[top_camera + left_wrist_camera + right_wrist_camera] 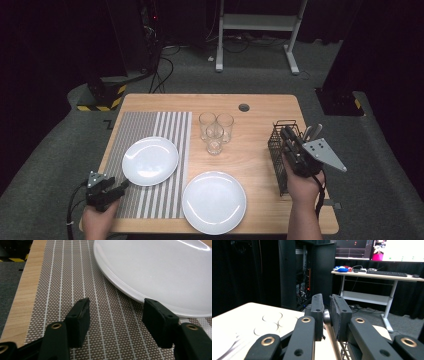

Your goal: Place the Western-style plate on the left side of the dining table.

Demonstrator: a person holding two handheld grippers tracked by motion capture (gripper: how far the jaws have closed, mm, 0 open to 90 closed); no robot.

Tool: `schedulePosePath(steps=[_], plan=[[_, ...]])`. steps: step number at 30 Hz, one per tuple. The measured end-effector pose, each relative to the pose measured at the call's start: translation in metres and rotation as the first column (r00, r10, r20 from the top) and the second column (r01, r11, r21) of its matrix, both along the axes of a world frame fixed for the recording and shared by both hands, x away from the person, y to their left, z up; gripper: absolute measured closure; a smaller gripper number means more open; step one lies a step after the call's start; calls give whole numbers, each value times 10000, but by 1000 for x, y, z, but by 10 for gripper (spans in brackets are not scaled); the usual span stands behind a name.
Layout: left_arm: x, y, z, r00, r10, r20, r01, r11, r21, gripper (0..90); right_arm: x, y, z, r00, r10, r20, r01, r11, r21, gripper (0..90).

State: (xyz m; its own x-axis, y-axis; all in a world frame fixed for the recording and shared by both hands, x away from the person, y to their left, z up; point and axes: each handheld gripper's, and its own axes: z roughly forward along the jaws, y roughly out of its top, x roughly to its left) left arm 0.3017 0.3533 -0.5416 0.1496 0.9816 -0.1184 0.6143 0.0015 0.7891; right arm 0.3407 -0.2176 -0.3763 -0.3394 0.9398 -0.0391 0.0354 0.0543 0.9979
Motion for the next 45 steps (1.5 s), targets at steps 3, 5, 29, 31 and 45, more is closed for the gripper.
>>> schedulePosePath(steps=[3, 5, 29, 31, 45], plan=[[0, 0, 0, 10000, -11, -1, 11, 10000, 1, 393, 0, 1, -1, 10000, 11, 1, -11, 10000, -61, 792], [0, 0, 0, 10000, -25, -7, 25, 10000, 18, 393, 0, 2, -2, 10000, -7, 4, 7, 9999, -112, 784], [0, -1, 0, 10000, -30, 32, 30, 10000, 34, 395, 1, 1, -9, 9996, -19, -281, 5, 9989, -474, 746], [0, -1, 0, 10000, -41, 24, 41, 10000, 40, 395, 1, 1, -9, 9995, -44, -322, 27, 9987, -511, 744], [0, 1, 0, 10000, -97, 3, 97, 9999, -65, 395, 4, 1, -14, 9966, -349, -749, 280, 9955, -910, 734]])
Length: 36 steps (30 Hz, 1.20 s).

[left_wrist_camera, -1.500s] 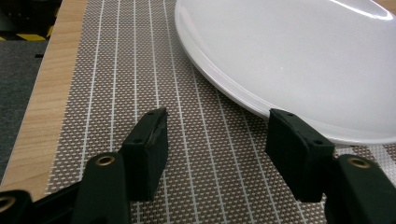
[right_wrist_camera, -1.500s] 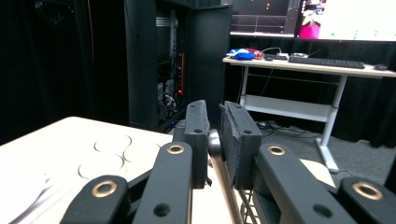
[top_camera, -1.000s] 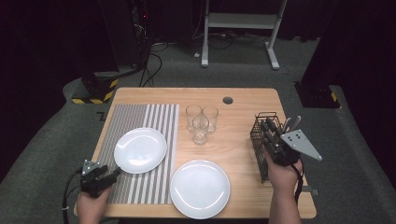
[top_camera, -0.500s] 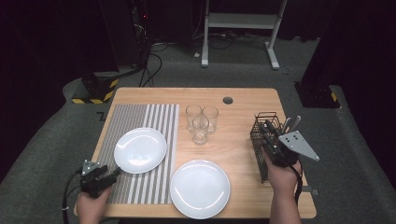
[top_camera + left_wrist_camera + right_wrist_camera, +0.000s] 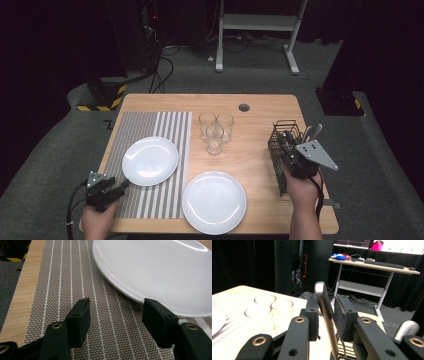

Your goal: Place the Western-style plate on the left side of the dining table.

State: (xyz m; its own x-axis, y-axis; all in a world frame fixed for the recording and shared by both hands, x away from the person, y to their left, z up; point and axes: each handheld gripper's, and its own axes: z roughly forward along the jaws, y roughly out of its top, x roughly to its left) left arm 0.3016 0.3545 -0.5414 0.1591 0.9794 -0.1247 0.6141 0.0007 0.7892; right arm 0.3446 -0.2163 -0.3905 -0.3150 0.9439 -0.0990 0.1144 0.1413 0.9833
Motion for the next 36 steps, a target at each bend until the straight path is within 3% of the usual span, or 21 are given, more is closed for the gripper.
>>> schedulePosePath(steps=[19, 28, 36], plan=[[0, -1, 0, 10000, -12, -3, 12, 10000, -9, 395, 4, 4, -2, 9988, -155, -474, 143, 9996, -263, 735], [0, -1, 0, 10000, -23, 1, 23, 10000, -28, 395, 4, 5, -2, 9989, -308, -362, 295, 9989, -359, 785], [0, -1, 0, 10000, -14, 5, 14, 10000, -14, 396, 4, -1, 0, 9984, -470, -305, 468, 9989, -90, 804]])
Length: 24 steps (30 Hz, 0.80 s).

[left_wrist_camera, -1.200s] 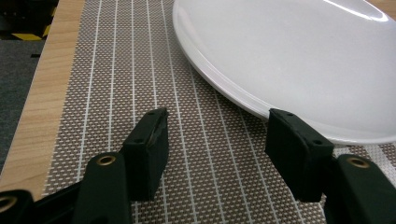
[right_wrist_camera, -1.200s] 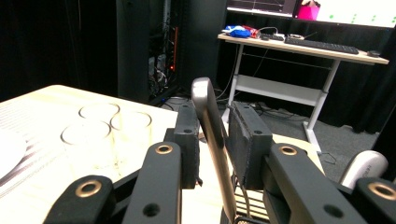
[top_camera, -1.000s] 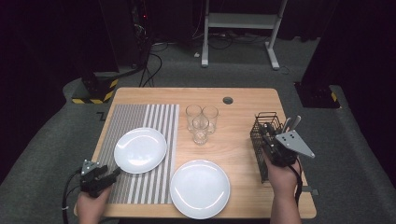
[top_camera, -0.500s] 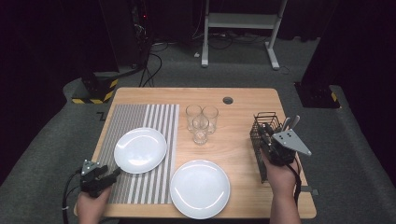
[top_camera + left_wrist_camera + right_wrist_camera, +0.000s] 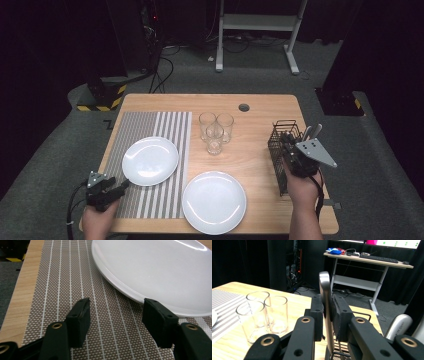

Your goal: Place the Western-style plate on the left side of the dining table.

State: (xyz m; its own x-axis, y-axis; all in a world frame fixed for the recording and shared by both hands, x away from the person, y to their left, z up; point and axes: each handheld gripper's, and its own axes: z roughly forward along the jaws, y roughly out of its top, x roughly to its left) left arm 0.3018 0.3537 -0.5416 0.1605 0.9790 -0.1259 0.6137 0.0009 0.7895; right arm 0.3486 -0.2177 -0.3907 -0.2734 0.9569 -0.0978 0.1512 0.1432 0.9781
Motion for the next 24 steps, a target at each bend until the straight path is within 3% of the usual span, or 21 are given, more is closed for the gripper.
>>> schedulePosePath(steps=[8, 24], plan=[[0, 0, 0, 10000, 4, -2, -4, 10000, -4, 396, 1, -10, 1, 9999, -84, 100, 82, 9998, 201, 830], [0, 0, 0, 10000, -48, -9, 48, 10000, -20, 396, -6, -10, 4, 9965, -209, 811, 193, 9996, 199, 833]])
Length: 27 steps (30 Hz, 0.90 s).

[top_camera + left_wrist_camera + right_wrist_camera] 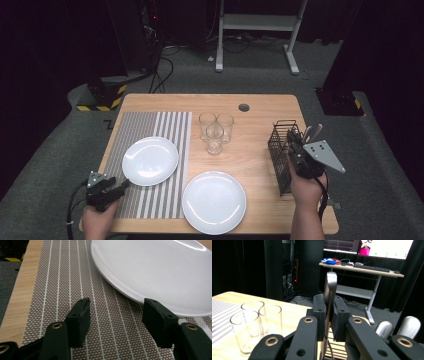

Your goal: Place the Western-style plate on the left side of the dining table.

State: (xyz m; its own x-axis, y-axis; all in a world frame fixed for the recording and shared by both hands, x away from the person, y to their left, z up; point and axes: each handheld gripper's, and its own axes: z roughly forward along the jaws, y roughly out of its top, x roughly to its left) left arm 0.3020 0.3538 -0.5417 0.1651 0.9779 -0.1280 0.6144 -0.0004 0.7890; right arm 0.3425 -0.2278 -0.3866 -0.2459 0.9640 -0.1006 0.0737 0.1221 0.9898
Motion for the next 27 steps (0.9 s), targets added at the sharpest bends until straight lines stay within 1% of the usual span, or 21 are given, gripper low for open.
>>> schedulePosePath(steps=[10, 19, 23, 27], plan=[[0, 0, 0, 10000, -20, 0, 20, 10000, 1, 395, -5, -2, 3, 9989, -143, 435, 139, 9998, 106, 833], [0, 0, 0, 10000, -24, -3, 24, 10000, -6, 394, -8, -2, 5, 9969, -174, 767, 155, 9996, 255, 834], [0, 0, 0, 10000, -22, -3, 22, 10000, -2, 394, -13, -4, 8, 9938, -253, 1082, 218, 9992, 338, 834], [0, 0, 0, 10000, -11, -6, 11, 10000, 16, 393, -20, -5, 12, 9897, -295, 1399, 223, 9983, 533, 834]])
